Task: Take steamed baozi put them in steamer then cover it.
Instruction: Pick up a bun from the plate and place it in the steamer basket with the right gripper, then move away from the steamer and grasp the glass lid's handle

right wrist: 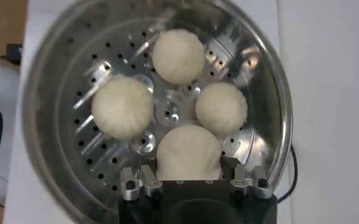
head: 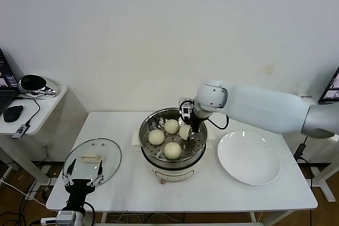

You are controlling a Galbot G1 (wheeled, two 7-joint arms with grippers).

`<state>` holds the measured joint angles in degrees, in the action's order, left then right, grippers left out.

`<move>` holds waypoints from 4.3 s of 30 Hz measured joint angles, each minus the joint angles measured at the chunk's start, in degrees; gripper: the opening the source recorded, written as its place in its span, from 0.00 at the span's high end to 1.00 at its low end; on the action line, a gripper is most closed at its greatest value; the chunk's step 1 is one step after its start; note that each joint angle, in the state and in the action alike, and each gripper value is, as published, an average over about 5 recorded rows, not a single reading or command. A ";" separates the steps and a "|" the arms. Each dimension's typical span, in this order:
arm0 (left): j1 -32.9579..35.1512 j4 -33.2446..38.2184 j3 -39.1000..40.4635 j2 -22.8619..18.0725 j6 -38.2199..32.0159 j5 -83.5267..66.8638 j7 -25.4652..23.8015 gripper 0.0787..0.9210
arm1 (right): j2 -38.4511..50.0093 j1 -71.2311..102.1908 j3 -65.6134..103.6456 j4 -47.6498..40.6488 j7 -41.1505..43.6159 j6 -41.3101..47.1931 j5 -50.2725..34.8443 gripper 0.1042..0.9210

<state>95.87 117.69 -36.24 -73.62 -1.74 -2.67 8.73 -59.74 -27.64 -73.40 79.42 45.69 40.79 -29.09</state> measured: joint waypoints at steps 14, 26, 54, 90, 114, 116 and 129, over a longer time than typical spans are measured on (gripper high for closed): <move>-0.06 0.30 -0.07 -0.07 0.02 0.00 0.00 0.12 | -0.18 2.17 1.62 -0.96 -0.09 0.52 2.17 0.16; -0.31 0.12 -0.14 0.33 0.15 -0.09 -0.05 0.12 | 7.10 1.02 7.47 5.78 -0.68 -0.34 1.74 0.12; -0.76 -2.28 1.03 -1.78 -4.55 5.19 4.54 0.12 | 9.31 80.52 85.97 24.81 -32.71 -44.68 15.93 0.12; -10.79 -27.87 -1.15 13.94 -7.50 67.94 9.09 0.12 | -20.28 114.13 126.12 26.95 -43.19 -60.86 22.03 0.12; -25.08 -40.14 5.84 15.28 -7.95 73.25 7.17 0.12 | -22.28 115.72 127.15 27.56 -43.45 -60.85 20.63 0.12; -25.68 -40.79 6.18 15.30 -8.01 73.35 7.16 0.12 | -22.27 115.79 127.20 27.47 -43.44 -60.94 20.60 0.12; -29.67 -43.90 7.84 15.34 -8.15 73.57 7.05 0.12 | -22.72 116.10 126.80 27.16 -43.39 -61.23 20.69 0.12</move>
<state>66.19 73.79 -28.40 -58.28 -9.90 70.90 15.78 -82.45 88.46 53.40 106.59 2.30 -20.45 -8.40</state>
